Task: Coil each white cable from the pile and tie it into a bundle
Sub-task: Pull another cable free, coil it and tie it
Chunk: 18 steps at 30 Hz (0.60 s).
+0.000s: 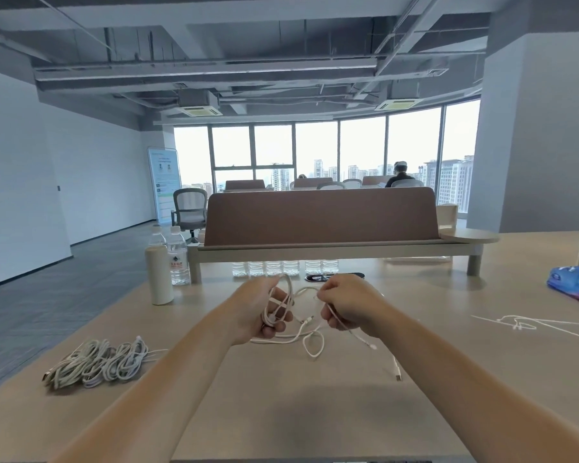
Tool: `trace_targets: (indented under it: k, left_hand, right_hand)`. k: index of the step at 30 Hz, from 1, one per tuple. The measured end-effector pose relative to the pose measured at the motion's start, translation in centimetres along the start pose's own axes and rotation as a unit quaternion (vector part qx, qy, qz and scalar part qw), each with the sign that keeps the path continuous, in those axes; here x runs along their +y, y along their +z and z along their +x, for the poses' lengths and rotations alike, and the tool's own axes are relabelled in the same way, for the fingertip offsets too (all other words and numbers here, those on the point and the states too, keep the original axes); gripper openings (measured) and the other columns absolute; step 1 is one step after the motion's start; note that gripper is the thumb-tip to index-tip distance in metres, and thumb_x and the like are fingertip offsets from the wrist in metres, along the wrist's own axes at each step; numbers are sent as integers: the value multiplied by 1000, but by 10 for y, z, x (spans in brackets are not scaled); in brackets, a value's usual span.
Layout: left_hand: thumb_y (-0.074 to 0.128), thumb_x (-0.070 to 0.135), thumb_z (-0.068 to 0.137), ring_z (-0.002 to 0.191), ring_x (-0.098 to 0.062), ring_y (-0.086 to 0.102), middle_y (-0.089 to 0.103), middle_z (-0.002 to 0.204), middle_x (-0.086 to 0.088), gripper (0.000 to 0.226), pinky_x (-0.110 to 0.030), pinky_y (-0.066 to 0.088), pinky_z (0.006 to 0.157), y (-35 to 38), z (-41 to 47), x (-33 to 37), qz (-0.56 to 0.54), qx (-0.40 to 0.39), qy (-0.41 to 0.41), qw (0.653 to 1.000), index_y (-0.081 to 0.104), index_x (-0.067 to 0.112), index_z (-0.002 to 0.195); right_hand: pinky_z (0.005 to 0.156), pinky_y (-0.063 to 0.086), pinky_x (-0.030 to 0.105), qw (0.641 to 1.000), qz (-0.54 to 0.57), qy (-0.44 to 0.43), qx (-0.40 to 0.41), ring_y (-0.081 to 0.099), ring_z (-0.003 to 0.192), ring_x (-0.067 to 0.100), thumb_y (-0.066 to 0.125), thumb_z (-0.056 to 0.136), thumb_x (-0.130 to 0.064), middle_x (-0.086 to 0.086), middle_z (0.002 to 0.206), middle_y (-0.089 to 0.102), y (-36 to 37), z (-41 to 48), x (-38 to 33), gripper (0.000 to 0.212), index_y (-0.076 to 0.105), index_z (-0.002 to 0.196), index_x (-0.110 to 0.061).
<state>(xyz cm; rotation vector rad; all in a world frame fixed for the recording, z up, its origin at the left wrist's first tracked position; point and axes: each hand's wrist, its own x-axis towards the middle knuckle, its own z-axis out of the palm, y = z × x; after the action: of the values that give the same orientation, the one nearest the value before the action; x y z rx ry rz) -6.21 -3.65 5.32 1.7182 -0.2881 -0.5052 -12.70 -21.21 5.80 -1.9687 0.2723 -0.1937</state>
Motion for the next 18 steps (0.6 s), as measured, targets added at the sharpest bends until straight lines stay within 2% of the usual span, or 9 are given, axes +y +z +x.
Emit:
trace_targets:
  k: [3,5,8,12,15,18]
  left_hand:
    - [30,43,108,54,-24,52,65,74,-15,47,-25,34,49,3,-1,0,5,-18,9,1000,57,4,109]
    - [30,44,108,55,-24,52,65,75,-16,49,-26,35,50,5,-1,-1,4,-21,11,1000,57,3,111]
    - [30,44,108,55,-24,52,66,74,-17,50,-26,34,51,7,0,-1,8,-7,12,1000,57,2,113]
    - [31,44,108,53,-23,52,66,72,-16,51,-24,34,50,10,0,0,2,16,16,1000,59,2,112]
    - [32,43,108,53,-23,52,67,71,-17,49,-25,34,51,13,-2,1,-1,22,17,1000,59,3,105]
    - [34,43,108,53,-24,53,66,72,-18,48,-26,35,52,17,-3,1,2,31,20,999,57,2,103]
  right_hand:
    - [43,25,16,995,87,33,27,37,36,13,51,98,-6,8,56,54,2,2,-4,18,53,80,-8]
    - [43,22,15,991,124,47,37,33,35,12,52,98,-8,5,53,51,2,4,-6,24,52,75,-11]
    - [43,21,16,981,181,66,7,28,37,10,46,98,-2,4,52,49,0,4,-8,26,49,74,-11]
    - [46,27,19,971,230,59,-31,36,45,11,39,94,5,7,60,53,-3,-1,-12,22,57,83,-3]
    - [46,35,18,975,217,34,-34,44,45,12,48,91,10,9,64,62,-3,-5,-13,19,62,92,-2]
    - [43,37,18,980,197,20,-36,44,44,12,53,96,4,12,69,68,2,-7,-12,9,58,93,-3]
